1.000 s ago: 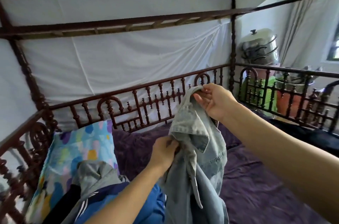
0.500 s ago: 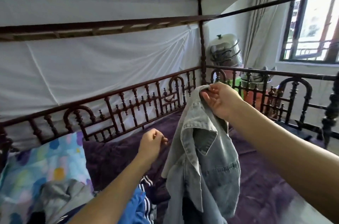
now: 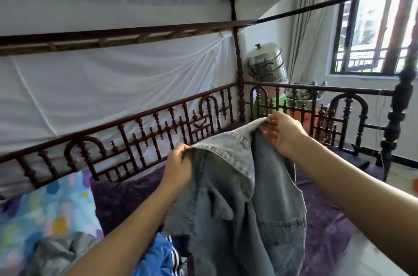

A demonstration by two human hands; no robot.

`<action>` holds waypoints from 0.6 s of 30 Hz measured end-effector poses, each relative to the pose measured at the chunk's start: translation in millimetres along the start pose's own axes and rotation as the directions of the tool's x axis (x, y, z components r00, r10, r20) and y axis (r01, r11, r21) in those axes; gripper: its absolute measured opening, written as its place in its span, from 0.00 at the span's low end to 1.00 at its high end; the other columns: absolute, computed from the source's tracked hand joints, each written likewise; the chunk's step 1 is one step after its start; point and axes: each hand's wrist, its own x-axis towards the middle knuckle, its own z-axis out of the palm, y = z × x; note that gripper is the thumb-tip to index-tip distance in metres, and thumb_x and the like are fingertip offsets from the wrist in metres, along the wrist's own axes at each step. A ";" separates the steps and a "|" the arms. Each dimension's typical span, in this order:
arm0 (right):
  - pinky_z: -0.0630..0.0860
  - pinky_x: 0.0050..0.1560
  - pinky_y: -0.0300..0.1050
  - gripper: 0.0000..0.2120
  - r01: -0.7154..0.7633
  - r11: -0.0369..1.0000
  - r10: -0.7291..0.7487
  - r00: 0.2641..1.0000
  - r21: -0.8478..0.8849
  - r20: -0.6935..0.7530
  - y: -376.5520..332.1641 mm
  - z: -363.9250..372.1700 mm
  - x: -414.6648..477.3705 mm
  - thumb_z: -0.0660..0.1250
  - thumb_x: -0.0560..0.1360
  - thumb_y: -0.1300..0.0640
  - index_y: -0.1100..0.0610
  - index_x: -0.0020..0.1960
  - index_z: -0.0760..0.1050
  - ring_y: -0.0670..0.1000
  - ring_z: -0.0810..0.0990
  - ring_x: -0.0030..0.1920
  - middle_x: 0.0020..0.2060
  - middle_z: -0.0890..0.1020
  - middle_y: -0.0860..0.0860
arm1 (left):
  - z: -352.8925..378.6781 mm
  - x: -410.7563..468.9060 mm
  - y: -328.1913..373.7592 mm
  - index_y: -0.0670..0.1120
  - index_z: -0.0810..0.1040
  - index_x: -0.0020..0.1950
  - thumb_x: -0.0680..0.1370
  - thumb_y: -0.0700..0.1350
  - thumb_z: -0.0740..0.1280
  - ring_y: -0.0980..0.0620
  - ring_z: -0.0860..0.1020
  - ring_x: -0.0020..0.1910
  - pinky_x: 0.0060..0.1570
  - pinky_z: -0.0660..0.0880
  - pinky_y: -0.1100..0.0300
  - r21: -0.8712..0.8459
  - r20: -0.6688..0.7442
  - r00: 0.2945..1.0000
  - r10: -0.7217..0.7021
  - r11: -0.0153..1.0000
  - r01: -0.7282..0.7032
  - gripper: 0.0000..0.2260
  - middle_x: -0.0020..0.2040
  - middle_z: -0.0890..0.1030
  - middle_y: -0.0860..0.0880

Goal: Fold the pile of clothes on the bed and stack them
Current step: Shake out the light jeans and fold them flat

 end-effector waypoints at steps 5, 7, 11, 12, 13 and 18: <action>0.71 0.24 0.36 0.08 0.315 0.823 -0.236 0.946 -0.472 0.220 40.7 -15.7 -3.2 0.69 0.73 0.57 0.58 0.51 0.77 0.51 0.82 0.35 0.39 0.83 0.51 | -30.6 16.6 43.0 0.43 0.74 0.44 0.79 0.34 0.59 0.53 0.75 0.35 0.36 0.70 0.61 0.141 -0.044 0.947 0.318 0.940 -0.309 0.08 0.35 0.77 0.50; 0.76 0.34 0.33 0.29 0.440 0.772 -0.193 0.850 -0.459 0.491 57.4 -14.8 -16.4 0.76 0.67 0.46 0.48 0.65 0.71 0.46 0.83 0.46 0.51 0.81 0.48 | -38.8 17.7 56.8 0.44 0.74 0.45 0.78 0.35 0.60 0.53 0.75 0.33 0.34 0.68 0.61 0.239 0.013 0.913 0.408 0.885 -0.399 0.07 0.33 0.77 0.51; 0.78 0.47 0.42 0.27 0.623 0.417 -0.022 0.735 -0.662 0.678 113.7 4.7 -36.6 0.76 0.58 0.39 0.41 0.54 0.72 0.45 0.82 0.48 0.46 0.82 0.43 | -47.8 13.8 72.3 0.44 0.74 0.46 0.79 0.37 0.62 0.47 0.74 0.31 0.34 0.68 0.53 0.285 0.075 0.879 0.470 0.835 -0.471 0.04 0.32 0.77 0.47; 0.77 0.45 0.46 0.17 0.630 0.268 -0.080 0.769 -0.729 0.635 124.2 10.0 -34.9 0.73 0.61 0.42 0.45 0.46 0.72 0.49 0.81 0.45 0.40 0.81 0.43 | -51.8 12.5 72.7 0.45 0.74 0.46 0.78 0.37 0.62 0.48 0.74 0.30 0.33 0.68 0.53 0.276 0.085 0.882 0.463 0.840 -0.467 0.04 0.31 0.77 0.47; 0.75 0.43 0.46 0.09 0.610 0.213 -0.137 0.792 -0.763 0.595 130.4 13.6 -31.1 0.70 0.65 0.48 0.48 0.38 0.70 0.51 0.80 0.42 0.36 0.78 0.44 | -57.6 11.4 70.8 0.47 0.75 0.45 0.77 0.38 0.63 0.49 0.74 0.29 0.32 0.69 0.54 0.271 0.110 0.891 0.440 0.849 -0.453 0.04 0.31 0.77 0.48; 0.69 0.35 0.42 0.12 0.558 0.455 -0.105 0.807 -0.694 0.581 108.5 28.3 -3.1 0.63 0.68 0.69 0.57 0.29 0.73 0.44 0.70 0.35 0.29 0.74 0.47 | -97.1 -4.2 15.6 0.57 0.71 0.40 0.65 0.50 0.72 0.60 0.77 0.35 0.32 0.70 0.64 0.443 0.415 0.908 0.055 0.860 -0.255 0.10 0.36 0.79 0.56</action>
